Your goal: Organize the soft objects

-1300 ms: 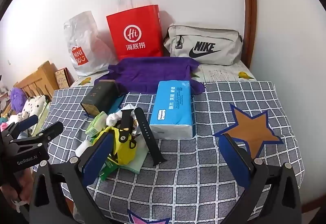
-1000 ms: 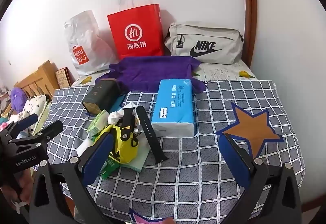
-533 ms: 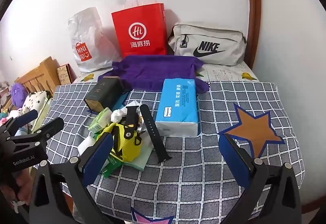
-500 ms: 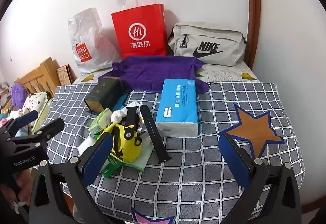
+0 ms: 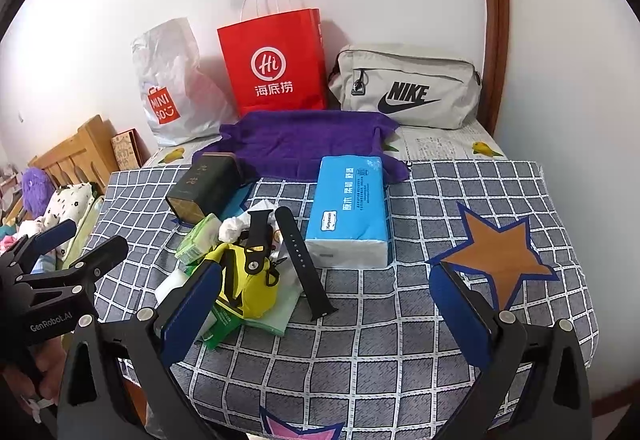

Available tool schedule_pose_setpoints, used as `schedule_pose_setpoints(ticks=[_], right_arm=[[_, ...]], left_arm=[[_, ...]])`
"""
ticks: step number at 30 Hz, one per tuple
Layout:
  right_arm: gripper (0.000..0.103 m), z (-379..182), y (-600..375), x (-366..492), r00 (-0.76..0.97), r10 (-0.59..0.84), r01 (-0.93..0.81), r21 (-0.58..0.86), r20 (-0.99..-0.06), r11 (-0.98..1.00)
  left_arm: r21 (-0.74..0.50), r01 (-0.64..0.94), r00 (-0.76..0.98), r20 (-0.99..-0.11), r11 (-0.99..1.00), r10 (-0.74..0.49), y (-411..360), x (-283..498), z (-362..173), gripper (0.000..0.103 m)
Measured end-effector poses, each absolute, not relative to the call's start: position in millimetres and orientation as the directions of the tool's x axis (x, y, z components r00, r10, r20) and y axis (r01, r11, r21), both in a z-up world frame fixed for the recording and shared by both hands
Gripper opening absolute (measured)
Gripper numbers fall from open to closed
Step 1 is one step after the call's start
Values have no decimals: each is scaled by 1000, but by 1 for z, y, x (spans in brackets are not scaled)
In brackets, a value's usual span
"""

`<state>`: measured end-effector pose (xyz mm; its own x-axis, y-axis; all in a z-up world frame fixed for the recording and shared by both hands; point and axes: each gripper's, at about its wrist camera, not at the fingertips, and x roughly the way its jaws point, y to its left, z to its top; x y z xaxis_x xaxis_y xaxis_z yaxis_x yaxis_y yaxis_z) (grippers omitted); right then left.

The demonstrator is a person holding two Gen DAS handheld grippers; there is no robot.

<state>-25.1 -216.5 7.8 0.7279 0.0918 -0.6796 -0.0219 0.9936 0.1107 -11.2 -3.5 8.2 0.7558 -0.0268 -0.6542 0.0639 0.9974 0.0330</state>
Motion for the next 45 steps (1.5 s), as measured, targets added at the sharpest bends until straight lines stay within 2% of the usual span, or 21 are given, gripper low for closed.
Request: schedule_pose_setpoints(ticks=[45], right_arm=[[102,7,-213,-28,727,96,-33,106,-680,994]], left_arm=[[31,90,749,-661,995,-47,-7,-15,6,103]])
